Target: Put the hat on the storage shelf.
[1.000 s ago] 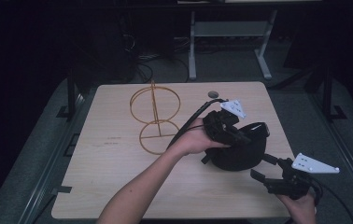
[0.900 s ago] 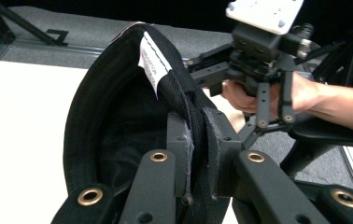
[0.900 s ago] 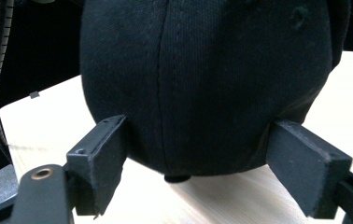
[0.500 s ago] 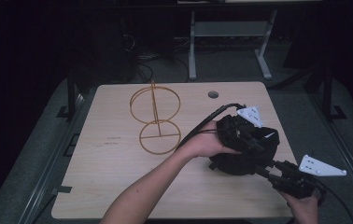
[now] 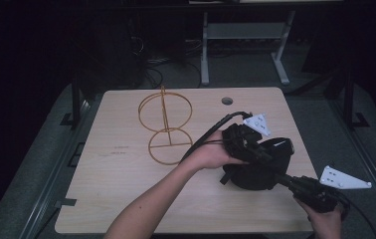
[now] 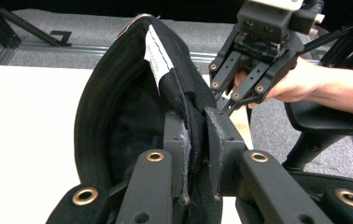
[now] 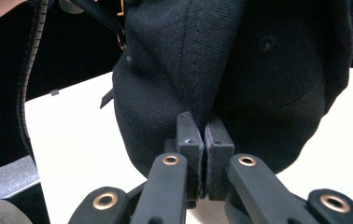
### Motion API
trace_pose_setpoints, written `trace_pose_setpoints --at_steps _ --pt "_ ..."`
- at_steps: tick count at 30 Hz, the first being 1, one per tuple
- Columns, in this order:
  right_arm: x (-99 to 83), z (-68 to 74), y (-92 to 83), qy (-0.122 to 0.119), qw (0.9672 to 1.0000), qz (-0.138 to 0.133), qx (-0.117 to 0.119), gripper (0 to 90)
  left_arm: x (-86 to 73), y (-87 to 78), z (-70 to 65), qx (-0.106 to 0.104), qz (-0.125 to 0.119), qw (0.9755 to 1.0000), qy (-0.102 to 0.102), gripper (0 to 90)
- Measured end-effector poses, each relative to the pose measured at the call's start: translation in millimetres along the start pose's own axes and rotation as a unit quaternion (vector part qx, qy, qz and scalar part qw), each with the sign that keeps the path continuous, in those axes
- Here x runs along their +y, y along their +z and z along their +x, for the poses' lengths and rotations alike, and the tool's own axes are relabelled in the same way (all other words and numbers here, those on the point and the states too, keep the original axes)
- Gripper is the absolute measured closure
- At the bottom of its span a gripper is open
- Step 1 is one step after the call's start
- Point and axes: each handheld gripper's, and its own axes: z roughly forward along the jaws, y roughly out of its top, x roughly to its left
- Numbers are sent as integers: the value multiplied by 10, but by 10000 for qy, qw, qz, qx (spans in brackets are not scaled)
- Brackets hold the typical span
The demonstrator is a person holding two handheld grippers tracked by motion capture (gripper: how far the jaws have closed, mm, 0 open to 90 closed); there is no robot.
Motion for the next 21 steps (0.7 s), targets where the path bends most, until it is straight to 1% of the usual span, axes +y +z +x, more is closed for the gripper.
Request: trace_pose_setpoints --at_steps 1,3,7,9,10,11,12,13,14,15,16,17,18,19,20,21 --pt "2 4 3 -3 10000 15 -9 877 0 0 0 0 0 10000 0 780" --pt "13 13 9 -15 10000 71 -13 880 -65 -35 9 110 65 9999 -13 772" --pt "37 18 20 -53 9999 114 -24 881 -121 -76 23 147 92 9998 -37 755" --pt "72 33 29 -115 9998 154 -41 882 -165 -111 19 184 66 9998 -72 745" --pt "84 34 28 -137 9998 162 -53 883 -203 -156 11 223 34 9997 -90 743" --pt "96 35 25 -142 9998 152 -62 883 -203 -156 11 223 34 9997 -90 740" --pt "106 35 19 -135 9998 140 -81 883 -240 -215 10 292 -6 9995 -116 725" --pt "106 35 19 -135 9998 140 -81 883 -240 -215 10 292 -6 9995 -116 715" --pt "124 21 2 -93 9999 84 -77 883 -260 -260 15 320 -24 9994 -134 715" --pt "124 21 2 -93 9999 84 -77 883 -273 -285 19 342 -55 9993 -139 715" --pt "144 6 1 -68 9999 50 -95 884 -309 -354 24 416 -88 9989 -173 709" --pt "144 6 1 -68 9999 50 -95 884 -309 -354 24 416 -88 9989 -173 705" --pt "160 -1 1 -46 9999 70 -91 883 -336 -393 23 430 -135 9988 -181 705" --pt "182 -9 6 -47 9999 70 -97 884 -353 -417 16 444 -158 9987 -217 705" --pt "230 -16 17 -19 9999 100 -86 884 -402 -476 5 509 -215 9982 -237 689" --pt "251 -20 22 -30 9999 124 -88 884 -402 -476 5 509 -215 9982 -237 680"
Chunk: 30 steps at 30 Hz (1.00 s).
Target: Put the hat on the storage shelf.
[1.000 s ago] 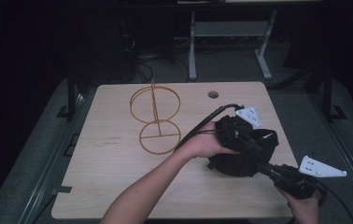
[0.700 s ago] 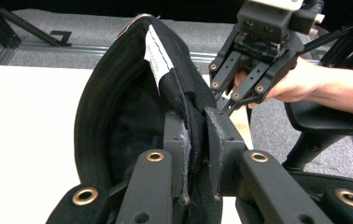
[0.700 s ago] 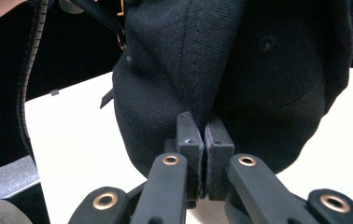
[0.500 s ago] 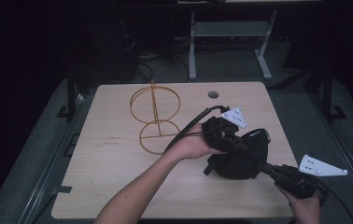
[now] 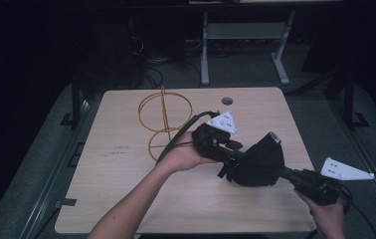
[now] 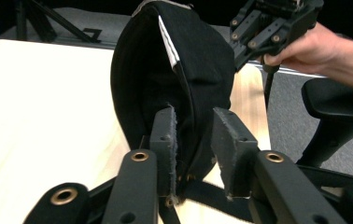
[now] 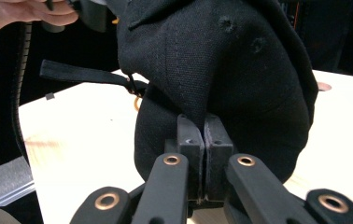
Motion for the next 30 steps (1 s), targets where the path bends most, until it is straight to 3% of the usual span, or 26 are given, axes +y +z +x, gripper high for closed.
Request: trace_pose_setpoints --at_steps 3,8,12,23,30 --pt "104 -24 -1 -17 10000 75 9 884 -123 -135 -1 107 -217 9997 -66 658" --pt "239 -49 -16 -52 9999 127 -16 883 -274 -249 -19 224 -241 9994 -125 620" --pt "379 -79 -29 -165 9995 254 -62 883 -494 -348 -58 347 -220 9991 -145 606" --pt "539 -133 -23 -136 9993 338 -90 883 -952 -359 -158 638 1 9977 -215 560" --pt "644 -152 -30 -145 9987 455 -154 883 -1184 -346 -175 702 58 9972 -263 531"
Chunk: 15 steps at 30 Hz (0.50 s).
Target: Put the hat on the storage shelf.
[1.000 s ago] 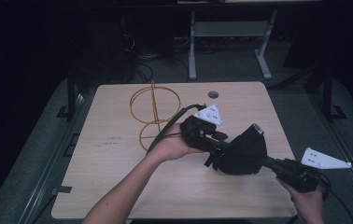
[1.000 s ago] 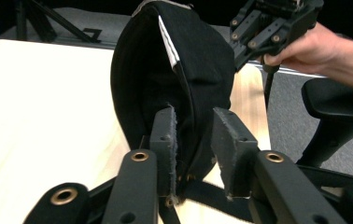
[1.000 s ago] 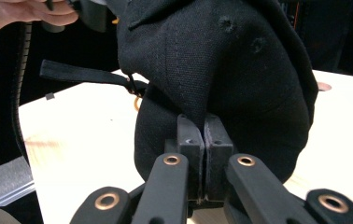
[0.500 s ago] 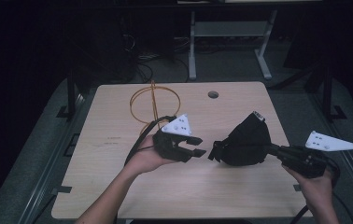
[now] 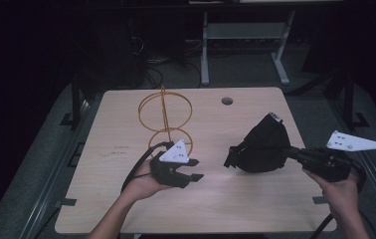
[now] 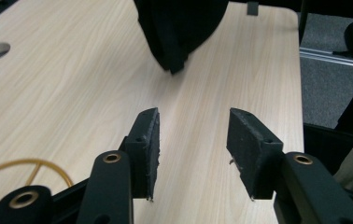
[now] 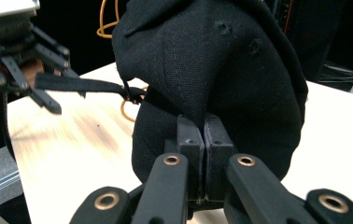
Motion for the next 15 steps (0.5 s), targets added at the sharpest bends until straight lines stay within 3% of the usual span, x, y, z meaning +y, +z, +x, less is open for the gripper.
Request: trace_pose_setpoints --at_steps 6,9,15 --pt "137 2 22 -36 10000 48 -18 883 -160 -4 -15 97 44 9999 -61 511" --pt "216 5 56 -95 9999 79 7 883 -270 8 -16 162 101 9996 -214 492" --pt "340 19 139 -125 9997 209 45 883 -394 33 29 231 109 9992 -316 460"
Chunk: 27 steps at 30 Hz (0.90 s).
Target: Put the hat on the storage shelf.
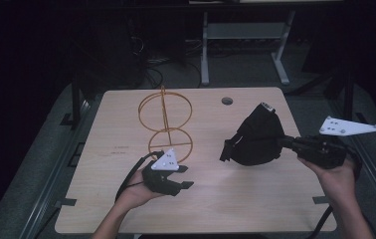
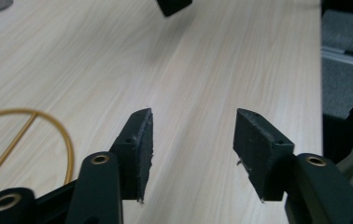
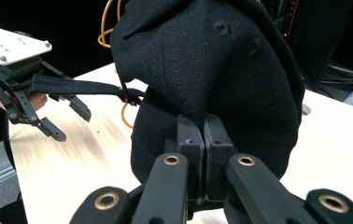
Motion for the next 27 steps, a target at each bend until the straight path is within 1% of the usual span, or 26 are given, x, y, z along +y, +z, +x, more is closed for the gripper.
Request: trace_pose_setpoints --at_steps 1,2,3,4,5,8,9,13,17,19,20,21,23,24,25,26,27 --pt "0 0 0 0 10000 0 0 883 0 0 0 0 0 10000 0 452" --pt "40 -6 23 -7 10000 4 7 883 -12 -9 5 -14 -22 10000 -50 439" --pt "40 -6 23 -7 10000 4 7 883 -27 -14 8 -14 -45 10000 -69 439" --pt "59 -6 31 -9 10000 -3 -5 883 -45 -20 6 24 -33 10000 -54 425" --pt "94 -4 47 -20 10000 -52 15 883 -92 -22 -4 48 -29 10000 -83 387" --pt "124 1 62 -34 10000 -75 42 883 -143 -14 -23 39 -27 9999 -121 369" --pt "166 10 82 -69 9999 -101 81 883 -175 -8 -37 64 52 9999 -119 337" --pt "234 22 101 -101 9998 -108 130 883 -193 11 -44 102 66 9999 -113 298" --pt "358 36 100 -208 9996 -110 149 882 -205 16 -45 97 87 9999 -97 279" --pt "445 37 103 -267 9994 -120 176 882 -217 32 -38 103 95 9997 -179 265" --pt "465 35 108 -289 9993 -117 183 882 -230 43 -30 122 174 9996 -178 261" --pt "489 34 112 -304 9993 -118 186 882 -236 52 -33 112 168 9996 -217 257" --pt "512 35 117 -314 9992 -130 202 881 -240 57 -32 108 180 9995 -226 241" --pt "558 39 129 -330 9990 -186 227 882 -235 55 -31 117 212 9995 -205 230" --pt "558 39 129 -330 9990 -186 227 882 -235 55 -31 117 212 9995 -205 229" --pt "593 44 140 -336 9989 -235 249 881 -230 56 -37 117 157 9996 -211 227" --pt "613 48 143 -357 9987 -265 259 881 -230 56 -37 117 157 9996 -211 227"
